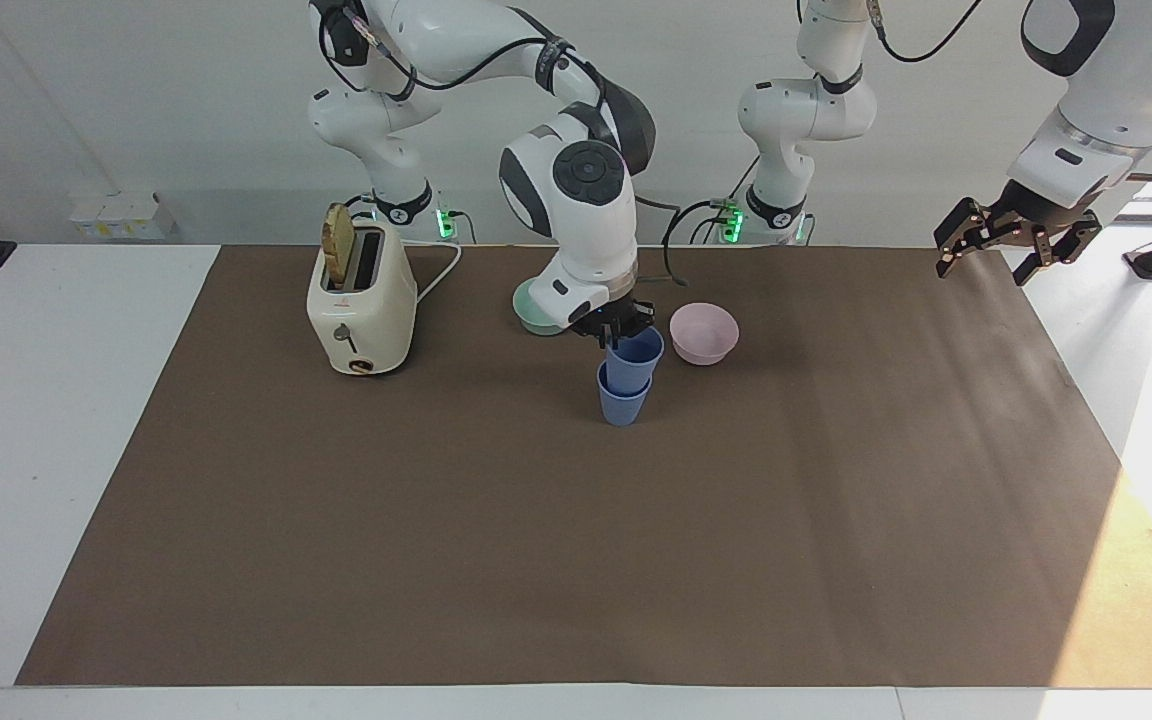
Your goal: Stack blue cups with both arms
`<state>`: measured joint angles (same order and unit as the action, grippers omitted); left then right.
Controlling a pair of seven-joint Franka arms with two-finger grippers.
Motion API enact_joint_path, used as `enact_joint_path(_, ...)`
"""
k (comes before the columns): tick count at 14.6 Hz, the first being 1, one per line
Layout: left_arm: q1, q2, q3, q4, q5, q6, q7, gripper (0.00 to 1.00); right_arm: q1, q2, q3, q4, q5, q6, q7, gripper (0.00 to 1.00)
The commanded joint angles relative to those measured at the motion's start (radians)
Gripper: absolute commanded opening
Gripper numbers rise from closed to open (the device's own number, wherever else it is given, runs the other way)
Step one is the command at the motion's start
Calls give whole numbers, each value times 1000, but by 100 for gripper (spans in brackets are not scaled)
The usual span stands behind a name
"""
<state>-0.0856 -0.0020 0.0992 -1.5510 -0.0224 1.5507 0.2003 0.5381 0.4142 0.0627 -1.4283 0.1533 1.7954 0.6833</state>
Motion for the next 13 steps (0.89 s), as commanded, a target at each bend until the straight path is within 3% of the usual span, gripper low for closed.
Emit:
enact_joint_path(1, 10, -7, -9, 8, 13, -12, 16, 100, -6, -12, 2, -14, 17, 24, -15, 100)
enact_joint_path(5, 12, -7, -9, 8, 12, -11, 10, 100, -59, -74, -12, 31, 3, -92, -59, 100)
enact_joint_path(8, 10, -7, -9, 6, 12, -12, 11, 100, -118, -132, -15, 65, -121, -218, -160, 100)
enact_joint_path(13, 12, -7, -7, 8, 13, -12, 14, 100, -326, -209, -14, 81, -233, -295, -552, 100)
